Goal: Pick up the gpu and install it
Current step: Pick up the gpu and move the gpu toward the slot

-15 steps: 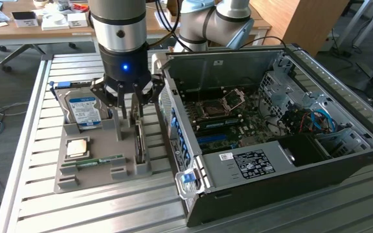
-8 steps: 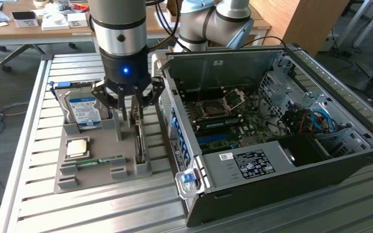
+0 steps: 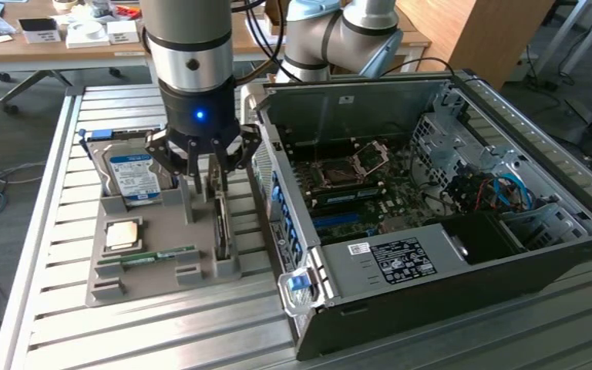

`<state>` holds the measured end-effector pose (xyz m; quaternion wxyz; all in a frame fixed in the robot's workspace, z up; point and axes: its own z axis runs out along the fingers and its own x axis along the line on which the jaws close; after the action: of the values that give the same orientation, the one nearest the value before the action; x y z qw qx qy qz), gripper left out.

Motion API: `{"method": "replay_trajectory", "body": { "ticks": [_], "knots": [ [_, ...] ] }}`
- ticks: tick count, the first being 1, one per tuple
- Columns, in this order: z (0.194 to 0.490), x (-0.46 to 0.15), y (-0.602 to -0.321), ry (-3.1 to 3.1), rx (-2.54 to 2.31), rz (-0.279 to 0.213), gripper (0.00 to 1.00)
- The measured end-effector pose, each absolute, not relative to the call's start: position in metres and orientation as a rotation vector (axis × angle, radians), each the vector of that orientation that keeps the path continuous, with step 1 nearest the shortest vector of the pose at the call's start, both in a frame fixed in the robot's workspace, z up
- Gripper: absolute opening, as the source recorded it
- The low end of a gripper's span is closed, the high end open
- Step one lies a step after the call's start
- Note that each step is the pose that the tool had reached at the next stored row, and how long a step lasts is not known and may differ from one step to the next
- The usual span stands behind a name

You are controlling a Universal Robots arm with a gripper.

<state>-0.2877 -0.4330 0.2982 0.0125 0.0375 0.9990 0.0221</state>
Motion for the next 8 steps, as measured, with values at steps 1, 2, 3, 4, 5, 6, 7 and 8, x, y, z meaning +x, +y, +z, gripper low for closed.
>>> {"method": "replay_trajectory", "body": {
  "ticks": [1,2,3,4,5,6,7,8],
  "knots": [
    [0.298,-0.2875,-0.433,3.113,0.117,0.069,0.41],
    [0.2979,-0.2871,-0.433,3.113,0.117,0.069,0.41],
    [0.2979,-0.2866,-0.4331,3.114,0.117,0.069,0.41],
    [0.2978,-0.2862,-0.433,3.114,0.117,0.069,0.41],
    [0.2977,-0.2859,-0.4331,3.114,0.117,0.069,0.41],
    [0.2976,-0.2856,-0.4331,3.114,0.117,0.069,0.41],
    [0.2975,-0.285,-0.4331,3.114,0.116,0.069,0.41],
    [0.2974,-0.2845,-0.4331,3.114,0.116,0.069,0.41]
  ]
}}
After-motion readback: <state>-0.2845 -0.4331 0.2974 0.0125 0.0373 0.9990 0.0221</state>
